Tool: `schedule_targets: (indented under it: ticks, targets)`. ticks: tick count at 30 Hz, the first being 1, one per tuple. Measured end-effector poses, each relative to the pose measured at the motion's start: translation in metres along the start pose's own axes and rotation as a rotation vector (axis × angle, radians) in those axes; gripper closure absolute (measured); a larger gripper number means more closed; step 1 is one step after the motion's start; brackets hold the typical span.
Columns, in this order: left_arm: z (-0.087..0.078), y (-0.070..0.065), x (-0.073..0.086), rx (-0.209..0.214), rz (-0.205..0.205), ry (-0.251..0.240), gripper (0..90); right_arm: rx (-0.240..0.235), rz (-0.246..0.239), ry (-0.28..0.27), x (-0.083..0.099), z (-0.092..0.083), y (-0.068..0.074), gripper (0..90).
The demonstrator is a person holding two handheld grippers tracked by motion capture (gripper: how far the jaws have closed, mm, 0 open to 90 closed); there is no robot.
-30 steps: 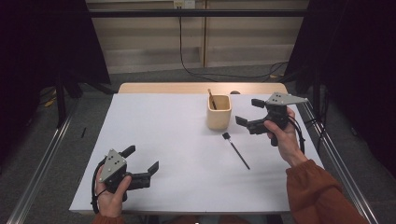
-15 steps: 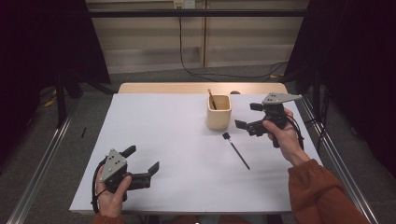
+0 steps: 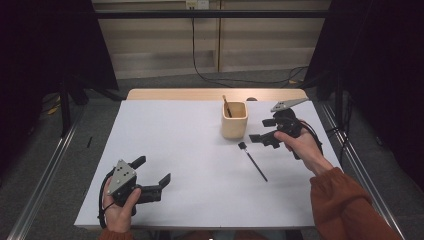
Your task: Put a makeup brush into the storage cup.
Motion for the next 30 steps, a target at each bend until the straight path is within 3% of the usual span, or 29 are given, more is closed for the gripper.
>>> schedule_targets:
  ticks: [5, 9, 19, 30]
  targets:
    - [0.001, 0.000, 0.000, 0.005, 0.003, 0.001, 1.7, -0.017, 0.029, 0.083, 0.009, 0.011, 0.002, 14.7]
    - [0.000, 0.001, 0.000, -0.004, -0.003, -0.002, 1.8, -0.033, 0.049, 0.159, 0.012, 0.017, 0.002, 10.5]
    - [0.000, 0.001, 0.000, -0.002, 0.002, 0.000, 1.8, -0.048, 0.118, 0.357, 0.017, 0.021, -0.003, 8.4]
    - [0.000, 0.000, 0.000, 0.001, -0.001, 0.000, 1.8, -0.039, 0.050, 0.545, 0.026, 0.025, -0.005, 10.7]
Point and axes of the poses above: each handheld gripper's, and its own axes: z roughly forward along the jaws, x roughly out of its underside, y roughly to its left, the point moved 6 cm from there along z, roughly forward along the jaws, and after that the axes turned 13 degrees about -y, right-handed, at the moved point
